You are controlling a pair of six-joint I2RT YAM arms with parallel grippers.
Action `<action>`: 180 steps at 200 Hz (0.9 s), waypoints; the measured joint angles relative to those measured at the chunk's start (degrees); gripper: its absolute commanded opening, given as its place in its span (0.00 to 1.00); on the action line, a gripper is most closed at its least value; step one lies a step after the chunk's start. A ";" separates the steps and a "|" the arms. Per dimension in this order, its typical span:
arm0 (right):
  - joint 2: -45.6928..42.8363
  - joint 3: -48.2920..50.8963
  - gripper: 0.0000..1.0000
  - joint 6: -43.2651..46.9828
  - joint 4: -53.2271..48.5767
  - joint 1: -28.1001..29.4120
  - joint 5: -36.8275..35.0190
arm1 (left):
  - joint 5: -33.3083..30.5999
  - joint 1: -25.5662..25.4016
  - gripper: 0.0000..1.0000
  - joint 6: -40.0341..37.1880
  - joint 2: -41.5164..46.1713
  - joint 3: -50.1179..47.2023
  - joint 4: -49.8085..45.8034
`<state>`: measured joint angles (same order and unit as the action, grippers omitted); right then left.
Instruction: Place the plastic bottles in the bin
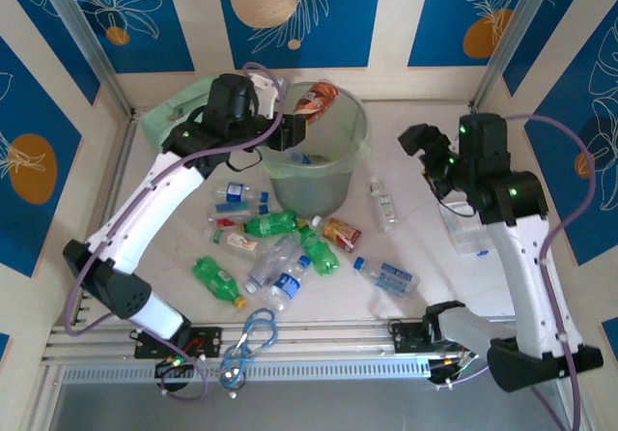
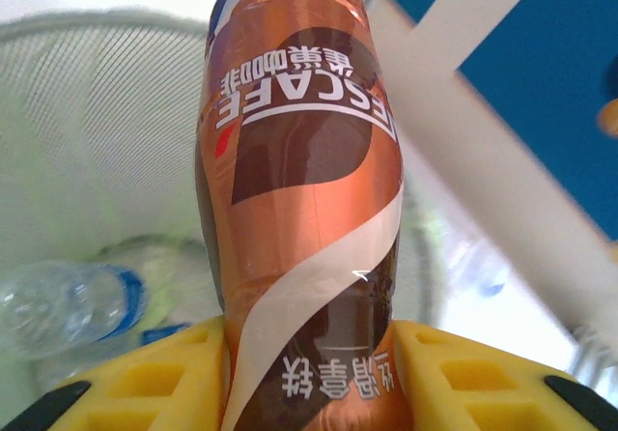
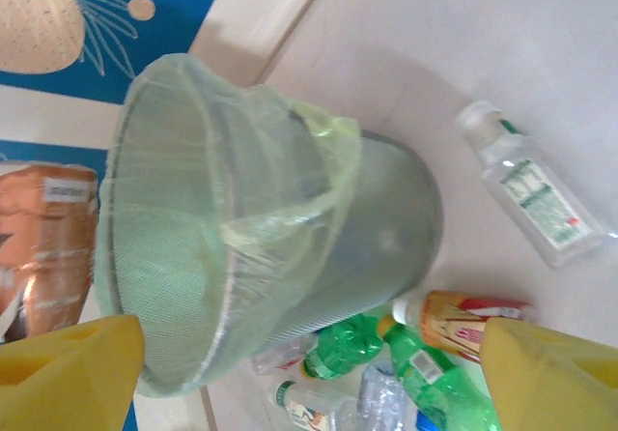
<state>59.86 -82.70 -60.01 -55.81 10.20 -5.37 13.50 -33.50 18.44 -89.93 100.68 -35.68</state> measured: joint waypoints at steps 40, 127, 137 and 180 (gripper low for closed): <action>-5.05 6.82 0.90 0.48 -2.93 -4.39 2.71 | -4.17 0.00 0.71 -4.39 -5.05 1.49 -4.92; -5.62 8.41 0.90 2.58 -4.87 -5.53 4.46 | -9.94 0.07 1.00 -3.78 -0.74 2.67 -5.44; -5.51 8.41 0.90 2.62 -4.72 -5.53 4.81 | -11.74 0.37 1.00 -2.60 2.71 0.74 -5.38; -5.03 10.91 0.90 2.60 -1.95 -4.94 5.81 | -17.05 10.05 1.00 4.24 23.39 -13.27 -6.69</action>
<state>54.83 -71.79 -57.41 -57.76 5.26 0.45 -3.55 -23.44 22.68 -66.54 87.42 -42.37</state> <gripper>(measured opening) 0.896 0.999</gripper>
